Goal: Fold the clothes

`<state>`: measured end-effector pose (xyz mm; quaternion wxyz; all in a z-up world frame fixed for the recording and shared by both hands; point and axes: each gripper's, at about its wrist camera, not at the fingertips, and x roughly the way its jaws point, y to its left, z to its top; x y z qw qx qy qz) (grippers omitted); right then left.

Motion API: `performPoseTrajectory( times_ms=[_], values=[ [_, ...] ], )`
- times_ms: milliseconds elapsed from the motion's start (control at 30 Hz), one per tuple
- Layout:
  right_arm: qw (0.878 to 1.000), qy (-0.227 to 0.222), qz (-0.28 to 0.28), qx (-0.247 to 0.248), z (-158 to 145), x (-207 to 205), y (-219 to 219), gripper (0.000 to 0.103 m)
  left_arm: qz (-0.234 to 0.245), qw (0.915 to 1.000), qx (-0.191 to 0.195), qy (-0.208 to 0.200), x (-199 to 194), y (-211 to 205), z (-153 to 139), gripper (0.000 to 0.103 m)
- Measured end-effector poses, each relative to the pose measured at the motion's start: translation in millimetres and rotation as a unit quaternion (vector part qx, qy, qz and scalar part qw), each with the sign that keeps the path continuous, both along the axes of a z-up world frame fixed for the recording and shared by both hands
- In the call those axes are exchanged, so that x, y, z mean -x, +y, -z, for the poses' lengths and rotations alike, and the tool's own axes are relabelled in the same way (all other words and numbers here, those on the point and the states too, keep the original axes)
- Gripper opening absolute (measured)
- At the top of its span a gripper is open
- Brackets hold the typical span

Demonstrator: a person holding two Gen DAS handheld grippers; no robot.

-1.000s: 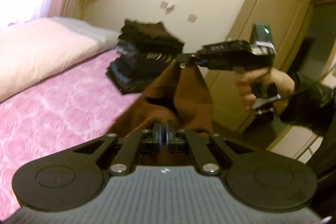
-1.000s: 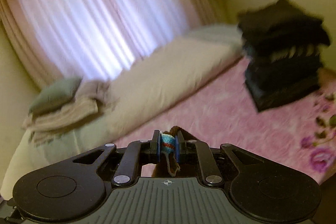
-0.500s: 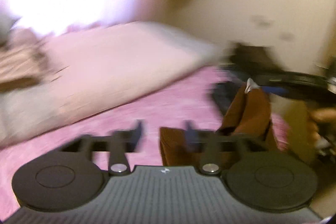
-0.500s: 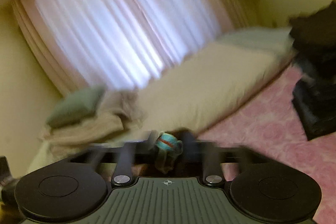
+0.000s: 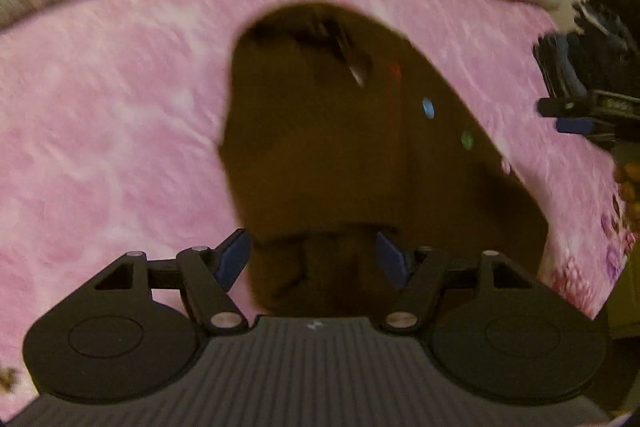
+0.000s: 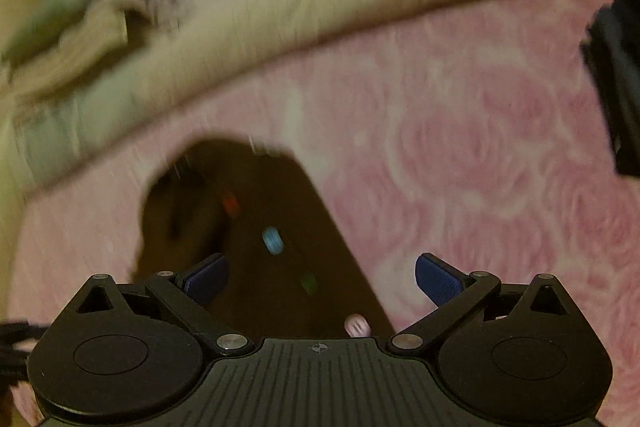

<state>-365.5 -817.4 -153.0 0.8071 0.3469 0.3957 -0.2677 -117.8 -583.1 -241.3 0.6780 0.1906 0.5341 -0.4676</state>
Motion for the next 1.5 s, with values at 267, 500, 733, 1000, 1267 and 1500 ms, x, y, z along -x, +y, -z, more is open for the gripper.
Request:
performPoseTrajectory(
  times_ms=[267, 500, 733, 1000, 1267, 1500],
  values=[
    [0.991, 0.093, -0.101, 0.008, 79, -1, 11, 0.102, 0.082, 0.9960, -0.035, -0.001, 25, -38, 61, 0.006],
    [0.989, 0.097, -0.106, -0.019, 65, 29, 53, 0.102, -0.031, 0.9989, 0.033, 0.007, -77, 39, -14, 0.004],
    [0.991, 0.062, -0.112, -0.037, 44, 30, 105, 0.102, -0.142, 0.9897, 0.000, -0.020, -161, 120, -24, 0.021],
    [0.984, 0.053, -0.166, -0.029, 67, -35, 114, 0.102, -0.108, 0.9942, -0.002, 0.003, -64, 130, 4, 0.050],
    [0.980, 0.059, -0.183, -0.052, 98, -46, 134, 0.102, 0.015, 0.9987, -0.040, -0.030, 6, 95, 30, 0.067],
    [0.983, 0.058, -0.166, -0.053, 95, -30, 141, 0.102, -0.017, 0.9988, -0.045, -0.011, -14, 109, 26, 0.006]
  ],
)
